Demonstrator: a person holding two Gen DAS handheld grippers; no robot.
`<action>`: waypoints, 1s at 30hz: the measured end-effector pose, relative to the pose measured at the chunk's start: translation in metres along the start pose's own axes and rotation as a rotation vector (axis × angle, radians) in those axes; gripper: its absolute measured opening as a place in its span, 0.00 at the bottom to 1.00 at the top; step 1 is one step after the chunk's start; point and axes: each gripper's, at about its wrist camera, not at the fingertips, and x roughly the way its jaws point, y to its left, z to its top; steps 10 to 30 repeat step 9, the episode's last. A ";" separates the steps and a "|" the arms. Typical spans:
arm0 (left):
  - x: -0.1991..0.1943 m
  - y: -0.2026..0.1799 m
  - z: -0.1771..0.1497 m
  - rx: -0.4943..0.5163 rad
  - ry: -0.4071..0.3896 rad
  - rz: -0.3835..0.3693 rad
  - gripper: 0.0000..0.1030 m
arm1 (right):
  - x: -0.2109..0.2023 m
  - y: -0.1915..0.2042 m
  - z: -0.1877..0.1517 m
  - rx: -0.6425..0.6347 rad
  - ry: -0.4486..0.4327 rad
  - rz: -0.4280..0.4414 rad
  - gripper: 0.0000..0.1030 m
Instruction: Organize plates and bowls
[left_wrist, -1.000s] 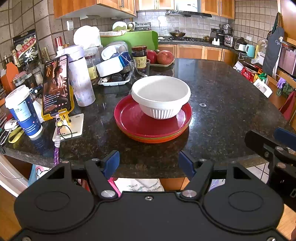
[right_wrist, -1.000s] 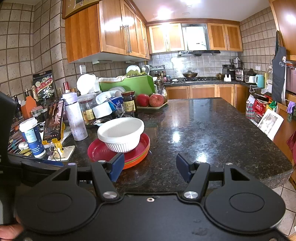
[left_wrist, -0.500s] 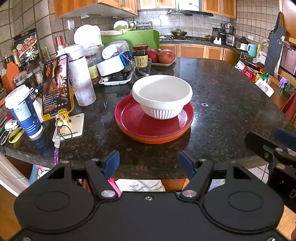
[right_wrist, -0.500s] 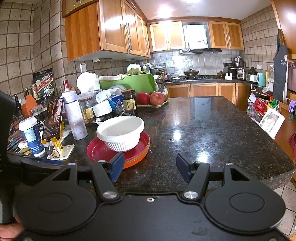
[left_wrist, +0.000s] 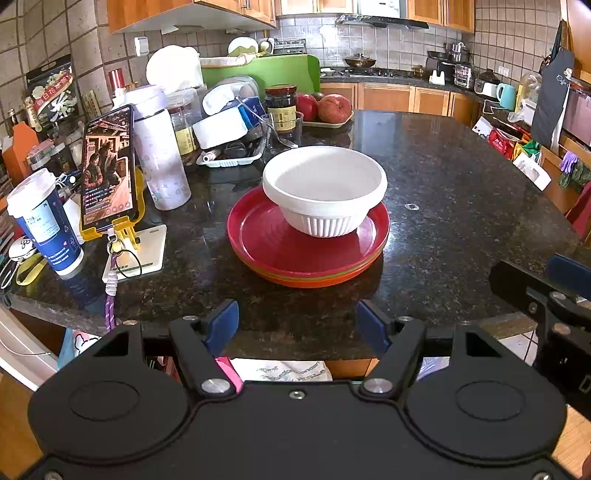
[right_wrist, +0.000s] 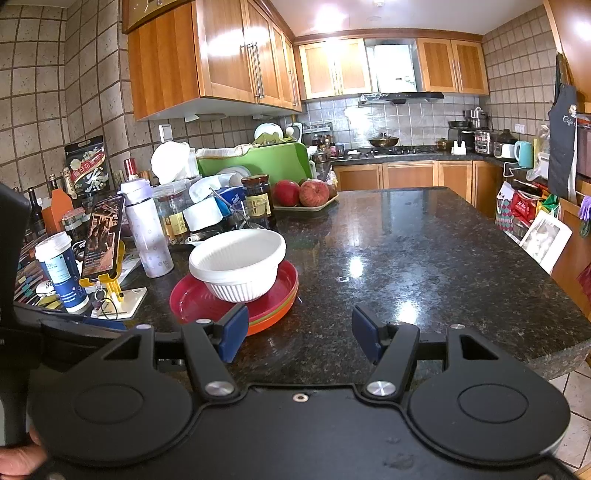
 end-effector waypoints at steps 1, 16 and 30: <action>0.001 0.000 0.000 -0.001 0.001 0.001 0.70 | 0.001 0.000 0.000 0.000 0.002 0.000 0.63; 0.005 -0.002 0.002 -0.007 0.013 0.005 0.70 | 0.005 -0.003 0.001 0.002 0.011 0.005 0.63; 0.005 -0.002 0.002 -0.007 0.013 0.005 0.70 | 0.005 -0.003 0.001 0.002 0.011 0.005 0.63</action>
